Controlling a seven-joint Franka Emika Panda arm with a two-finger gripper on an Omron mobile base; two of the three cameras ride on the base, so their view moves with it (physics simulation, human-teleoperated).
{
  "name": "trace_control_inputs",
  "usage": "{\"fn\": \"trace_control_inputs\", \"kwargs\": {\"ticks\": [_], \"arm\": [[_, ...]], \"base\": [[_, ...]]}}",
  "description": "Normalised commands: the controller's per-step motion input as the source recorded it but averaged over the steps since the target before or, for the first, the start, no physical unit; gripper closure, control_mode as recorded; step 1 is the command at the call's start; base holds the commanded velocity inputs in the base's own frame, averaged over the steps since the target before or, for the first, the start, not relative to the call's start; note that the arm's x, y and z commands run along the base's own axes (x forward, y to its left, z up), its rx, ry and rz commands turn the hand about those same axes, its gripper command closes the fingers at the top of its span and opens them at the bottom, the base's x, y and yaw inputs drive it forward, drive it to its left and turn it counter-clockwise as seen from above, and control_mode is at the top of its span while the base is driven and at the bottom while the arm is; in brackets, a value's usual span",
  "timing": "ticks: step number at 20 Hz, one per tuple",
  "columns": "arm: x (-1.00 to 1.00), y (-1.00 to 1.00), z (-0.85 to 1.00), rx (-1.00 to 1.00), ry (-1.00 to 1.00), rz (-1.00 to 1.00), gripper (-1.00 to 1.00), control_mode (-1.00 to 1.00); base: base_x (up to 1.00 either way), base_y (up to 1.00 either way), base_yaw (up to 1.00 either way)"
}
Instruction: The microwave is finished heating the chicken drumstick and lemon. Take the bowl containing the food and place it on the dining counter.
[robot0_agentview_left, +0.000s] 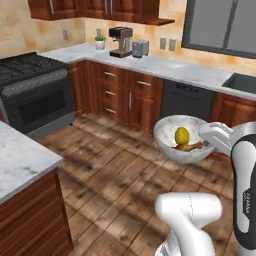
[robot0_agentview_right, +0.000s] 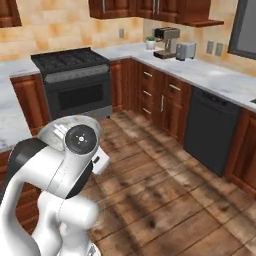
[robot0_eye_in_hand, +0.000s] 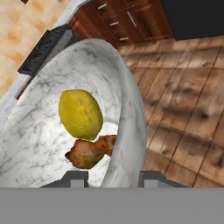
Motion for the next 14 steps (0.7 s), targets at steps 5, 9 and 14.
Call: {"fn": "trace_control_inputs", "kwargs": {"ticks": [5, 9, 14], "arm": [[0.00, 0.00, 0.00, 0.00, 0.00, 0.00, 1.00, 1.00], [0.00, 0.00, 0.00, 0.00, 0.00, 0.00, 1.00, 1.00], [0.00, 0.00, 0.00, 0.00, 0.00, 0.00, 1.00, 1.00]], "base": [[0.40, 0.32, 0.79], [0.44, 0.23, 0.77], [0.42, 0.55, 0.63]]}}
